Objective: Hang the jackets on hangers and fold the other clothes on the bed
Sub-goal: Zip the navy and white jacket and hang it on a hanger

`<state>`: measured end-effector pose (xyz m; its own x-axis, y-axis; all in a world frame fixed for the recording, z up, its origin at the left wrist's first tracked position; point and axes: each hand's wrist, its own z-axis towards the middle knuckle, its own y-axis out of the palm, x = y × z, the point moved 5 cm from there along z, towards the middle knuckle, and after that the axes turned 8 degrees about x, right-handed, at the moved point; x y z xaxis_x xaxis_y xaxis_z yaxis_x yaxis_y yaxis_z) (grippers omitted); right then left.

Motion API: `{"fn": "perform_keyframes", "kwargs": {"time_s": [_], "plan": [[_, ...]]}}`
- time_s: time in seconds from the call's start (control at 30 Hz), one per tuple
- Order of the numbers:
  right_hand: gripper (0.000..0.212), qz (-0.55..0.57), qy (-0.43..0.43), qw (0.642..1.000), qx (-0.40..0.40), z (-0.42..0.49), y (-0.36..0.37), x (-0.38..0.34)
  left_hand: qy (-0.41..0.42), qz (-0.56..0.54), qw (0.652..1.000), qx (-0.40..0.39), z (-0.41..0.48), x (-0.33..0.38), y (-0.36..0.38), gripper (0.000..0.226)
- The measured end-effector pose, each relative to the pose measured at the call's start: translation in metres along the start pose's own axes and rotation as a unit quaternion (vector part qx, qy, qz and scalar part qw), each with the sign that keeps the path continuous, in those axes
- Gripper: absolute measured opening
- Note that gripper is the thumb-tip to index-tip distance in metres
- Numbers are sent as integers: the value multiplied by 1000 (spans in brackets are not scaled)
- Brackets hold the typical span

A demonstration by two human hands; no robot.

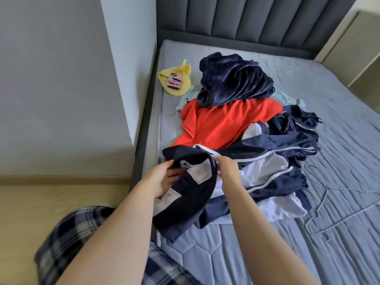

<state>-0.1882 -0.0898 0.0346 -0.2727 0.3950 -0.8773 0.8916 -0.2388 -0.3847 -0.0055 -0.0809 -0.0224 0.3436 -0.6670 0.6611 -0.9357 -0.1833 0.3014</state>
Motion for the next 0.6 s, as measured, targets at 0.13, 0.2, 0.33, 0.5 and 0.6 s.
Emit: {"fn": "perform_keyframes", "kwargs": {"time_s": [0.13,0.2,0.33,0.5,0.6], "plan": [[24,60,-39,993,-90,-11,16,-1,71,10,997,-26,-10,10,13,29],[21,19,-71,983,-171,-21,28,3,92,15,994,-58,-13,16,21,30],[10,-137,-85,980,-118,-19,27,25,131,58,987,-76,-20,22,23,43],[13,-24,-1,997,-67,-23,24,41,260,121,958,20,-24,42,9,70],[20,16,10,995,-93,-28,22,34,337,197,920,-16,-32,52,16,85]]}}
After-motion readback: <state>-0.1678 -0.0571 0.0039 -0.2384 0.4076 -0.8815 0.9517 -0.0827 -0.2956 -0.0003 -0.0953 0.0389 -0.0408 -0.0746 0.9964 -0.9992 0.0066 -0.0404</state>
